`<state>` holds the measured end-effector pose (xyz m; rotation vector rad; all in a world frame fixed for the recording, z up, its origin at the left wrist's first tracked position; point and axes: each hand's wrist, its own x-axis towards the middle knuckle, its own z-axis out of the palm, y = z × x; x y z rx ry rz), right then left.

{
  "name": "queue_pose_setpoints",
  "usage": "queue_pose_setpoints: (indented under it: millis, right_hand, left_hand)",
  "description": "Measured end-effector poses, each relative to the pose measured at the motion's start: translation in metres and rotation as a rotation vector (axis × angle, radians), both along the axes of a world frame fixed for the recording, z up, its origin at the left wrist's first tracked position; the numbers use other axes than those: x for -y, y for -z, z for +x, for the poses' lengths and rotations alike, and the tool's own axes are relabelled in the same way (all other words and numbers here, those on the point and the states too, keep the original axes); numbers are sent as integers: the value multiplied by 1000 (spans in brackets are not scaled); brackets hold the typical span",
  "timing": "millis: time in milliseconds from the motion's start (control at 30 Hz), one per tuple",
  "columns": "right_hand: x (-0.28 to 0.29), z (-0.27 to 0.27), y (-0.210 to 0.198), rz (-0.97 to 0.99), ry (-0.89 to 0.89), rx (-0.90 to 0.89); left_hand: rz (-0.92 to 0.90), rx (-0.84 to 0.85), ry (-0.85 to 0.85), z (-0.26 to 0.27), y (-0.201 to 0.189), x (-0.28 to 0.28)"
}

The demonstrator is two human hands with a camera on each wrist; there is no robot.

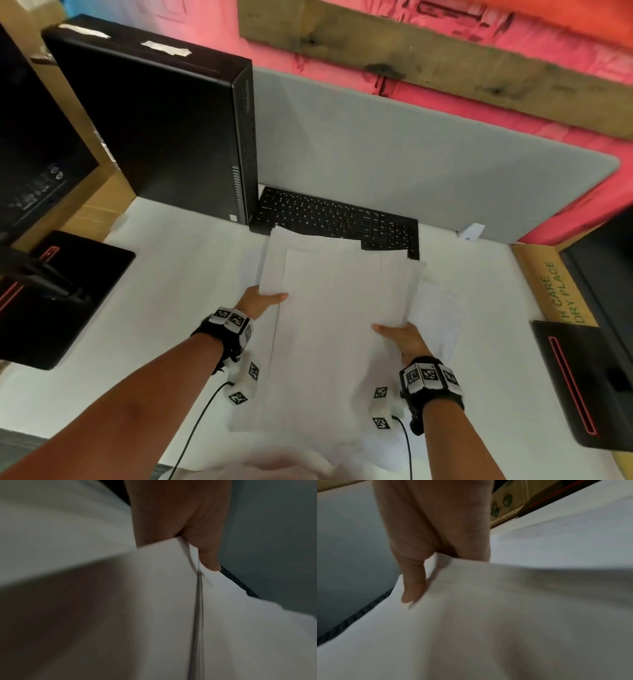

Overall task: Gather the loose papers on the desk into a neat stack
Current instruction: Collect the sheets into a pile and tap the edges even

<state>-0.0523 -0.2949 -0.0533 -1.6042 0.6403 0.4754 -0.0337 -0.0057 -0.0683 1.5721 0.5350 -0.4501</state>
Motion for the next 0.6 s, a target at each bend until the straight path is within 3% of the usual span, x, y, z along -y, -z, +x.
queue_pose_setpoints:
  millis: [133, 233, 367, 467, 600]
  right_hand:
    - [-4, 1, 8, -16, -28, -44]
    - [-11, 2, 4, -39, 2, -37]
    - [-6, 3, -17, -21, 23, 55]
    - [3, 1, -35, 53, 91, 170]
    - [-2, 4, -61, 181, 53, 281]
  left_hand:
    - [10, -108, 14, -1, 18, -4]
    - [-11, -92, 53, -1, 20, -6]
    - [-105, -24, 24, -6, -7, -8]
    - [-304, 102, -21, -4, -42, -13]
    - [-368, 235, 102, 10, -79, -4]
